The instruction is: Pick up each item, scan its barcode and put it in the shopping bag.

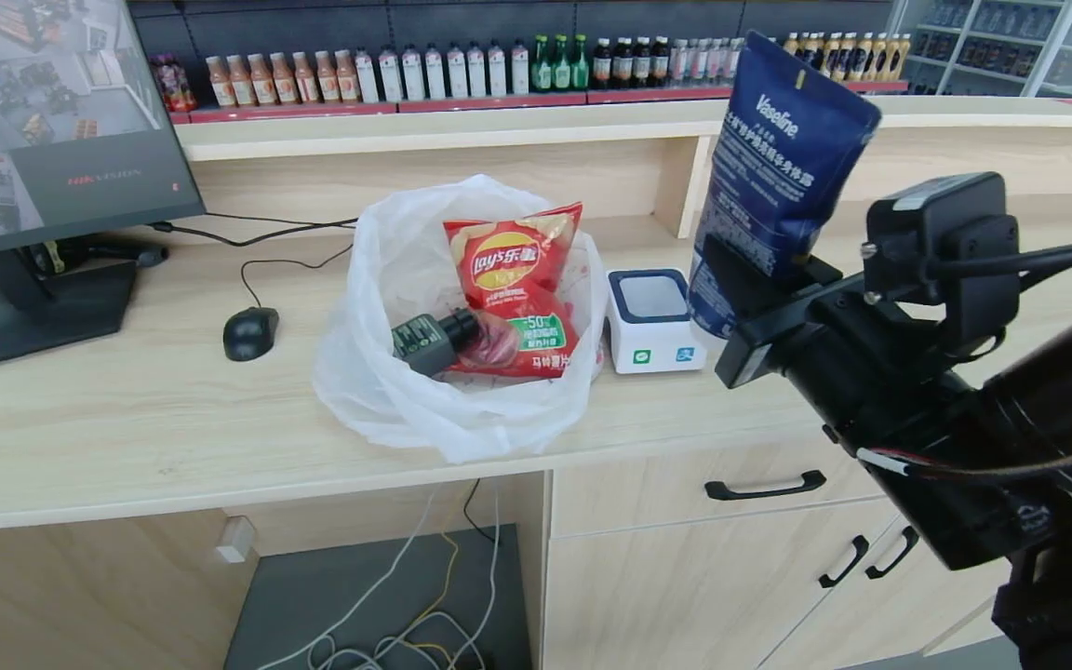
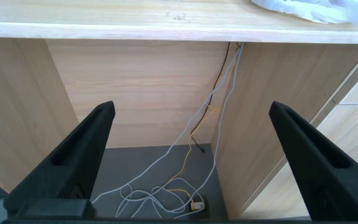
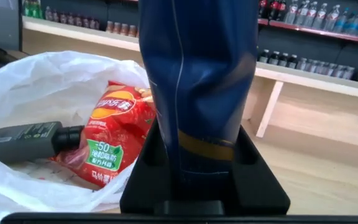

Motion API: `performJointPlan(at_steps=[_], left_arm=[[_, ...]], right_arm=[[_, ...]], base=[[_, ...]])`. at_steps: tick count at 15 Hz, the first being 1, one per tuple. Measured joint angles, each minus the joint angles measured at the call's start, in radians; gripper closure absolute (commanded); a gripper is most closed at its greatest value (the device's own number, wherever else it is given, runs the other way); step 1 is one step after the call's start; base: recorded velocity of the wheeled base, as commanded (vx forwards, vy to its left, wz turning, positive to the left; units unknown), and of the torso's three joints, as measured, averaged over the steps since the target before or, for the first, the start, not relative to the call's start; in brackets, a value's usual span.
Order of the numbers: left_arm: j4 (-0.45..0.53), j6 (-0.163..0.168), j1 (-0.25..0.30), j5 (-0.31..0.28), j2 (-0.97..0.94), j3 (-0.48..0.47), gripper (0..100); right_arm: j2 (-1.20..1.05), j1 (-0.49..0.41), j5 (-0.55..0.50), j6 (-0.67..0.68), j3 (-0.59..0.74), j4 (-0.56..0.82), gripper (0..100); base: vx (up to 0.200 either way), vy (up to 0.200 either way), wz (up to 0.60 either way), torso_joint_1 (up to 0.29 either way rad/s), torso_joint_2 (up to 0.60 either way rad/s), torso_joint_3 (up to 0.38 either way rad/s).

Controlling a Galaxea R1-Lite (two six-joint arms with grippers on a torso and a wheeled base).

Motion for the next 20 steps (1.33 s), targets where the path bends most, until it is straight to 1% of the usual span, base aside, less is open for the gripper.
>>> performJointPlan(at_steps=[3,5,7,8,10,13,17,20], left_arm=[[0.000,0.000,0.001,0.000,0.000,0.000,0],[0.000,0.000,0.001,0.000,0.000,0.000,0],[0.000,0.000,0.001,0.000,0.000,0.000,0],[0.000,0.000,0.000,0.000,0.000,0.000,0],[0.000,0.000,0.001,-0.001,0.000,0.000,0],[0.000,0.000,0.000,0.000,0.000,0.000,0],[0.000,0.000,0.000,0.000,0.000,0.000,0],[0.000,0.000,0.001,0.000,0.000,0.000,0]], right_arm=[[0.002,-0.013,0.020,-0.057,-0.147,0.170,100],[0.012,-0.049,0.096,-0.117,-0.235,0.251,100],[0.028,-0.084,0.191,-0.172,-0.300,0.326,100],[0.038,-0.092,0.217,-0.196,-0.321,0.346,100],[0.052,-0.106,0.280,-0.295,-0.344,0.357,100],[0.059,-0.134,0.366,-0.408,-0.349,0.361,100],[0.070,-0.201,0.476,-0.508,-0.340,0.361,100],[0.099,-0.221,0.541,-0.578,-0.344,0.358,100]], base=[[0.000,0.000,0.00,0.000,0.00,0.000],[0.000,0.000,0.00,0.000,0.00,0.000],[0.000,0.000,0.00,0.000,0.00,0.000],[0.000,0.000,0.00,0.000,0.00,0.000],[0.000,0.000,0.00,0.000,0.00,0.000],[0.000,0.000,0.00,0.000,0.00,0.000],[0.000,0.000,0.00,0.000,0.00,0.000],[0.000,0.000,0.00,0.000,0.00,0.000]])
